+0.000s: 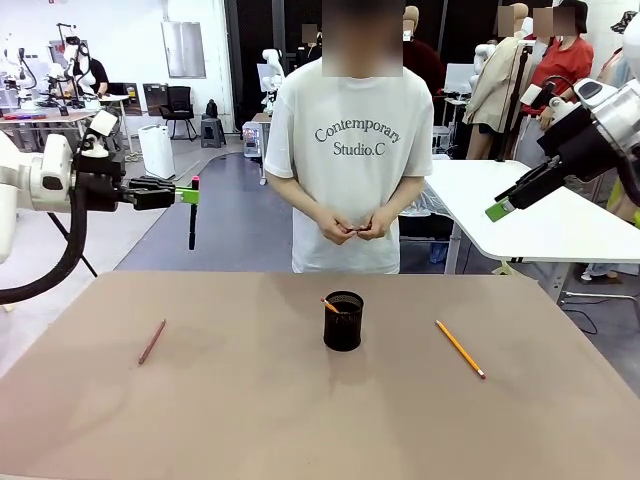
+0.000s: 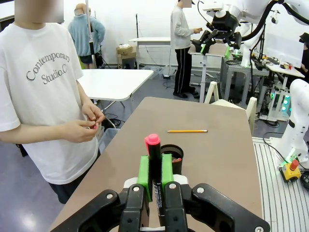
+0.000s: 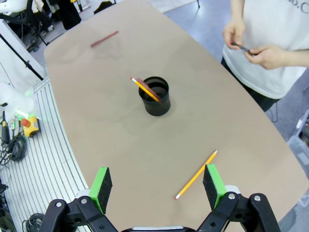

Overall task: Place the pens into the pen holder.
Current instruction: Pick up a writing instrument from the table and place it into the Pen holder.

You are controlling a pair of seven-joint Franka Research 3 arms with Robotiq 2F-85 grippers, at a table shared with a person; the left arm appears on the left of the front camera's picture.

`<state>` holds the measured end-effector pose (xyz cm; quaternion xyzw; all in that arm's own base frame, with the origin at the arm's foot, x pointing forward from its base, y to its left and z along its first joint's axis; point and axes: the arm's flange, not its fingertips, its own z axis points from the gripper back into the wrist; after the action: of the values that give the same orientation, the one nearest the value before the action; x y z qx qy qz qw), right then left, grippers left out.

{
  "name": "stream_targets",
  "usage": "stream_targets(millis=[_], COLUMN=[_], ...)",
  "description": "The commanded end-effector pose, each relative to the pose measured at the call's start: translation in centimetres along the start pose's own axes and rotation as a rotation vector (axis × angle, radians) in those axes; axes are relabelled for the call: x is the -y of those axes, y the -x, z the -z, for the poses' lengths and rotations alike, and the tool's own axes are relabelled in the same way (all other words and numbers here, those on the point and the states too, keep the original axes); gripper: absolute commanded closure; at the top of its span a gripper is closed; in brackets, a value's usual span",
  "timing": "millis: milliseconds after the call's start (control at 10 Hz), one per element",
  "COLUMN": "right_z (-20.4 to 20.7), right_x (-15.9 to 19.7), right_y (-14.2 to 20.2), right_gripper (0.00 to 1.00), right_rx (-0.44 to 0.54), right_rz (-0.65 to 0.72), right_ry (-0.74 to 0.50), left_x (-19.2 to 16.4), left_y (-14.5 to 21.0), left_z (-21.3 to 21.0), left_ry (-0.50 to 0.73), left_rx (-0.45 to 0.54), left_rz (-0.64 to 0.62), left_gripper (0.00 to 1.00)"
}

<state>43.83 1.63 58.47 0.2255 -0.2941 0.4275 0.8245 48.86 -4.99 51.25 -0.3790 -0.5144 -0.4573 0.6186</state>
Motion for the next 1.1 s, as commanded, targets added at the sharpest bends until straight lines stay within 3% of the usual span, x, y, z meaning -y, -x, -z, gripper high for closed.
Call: stream_targets(millis=[0, 1000], right_z=[-0.07, -0.07], right_x=[0.00, 0.00], right_y=[-0.08, -0.08], right_gripper=[0.00, 0.00], right_rx=[0.011, 0.011], right_rz=[-0.003, -0.003], right_ry=[-0.006, -0.006], left_x=[-0.15, -0.15], left_y=[-0.25, -0.25], left_z=[0.02, 0.02], left_ry=[0.008, 0.008], left_rx=[0.006, 0.006], left_rz=[0.003, 0.003], left_gripper=[1.00, 1.00])
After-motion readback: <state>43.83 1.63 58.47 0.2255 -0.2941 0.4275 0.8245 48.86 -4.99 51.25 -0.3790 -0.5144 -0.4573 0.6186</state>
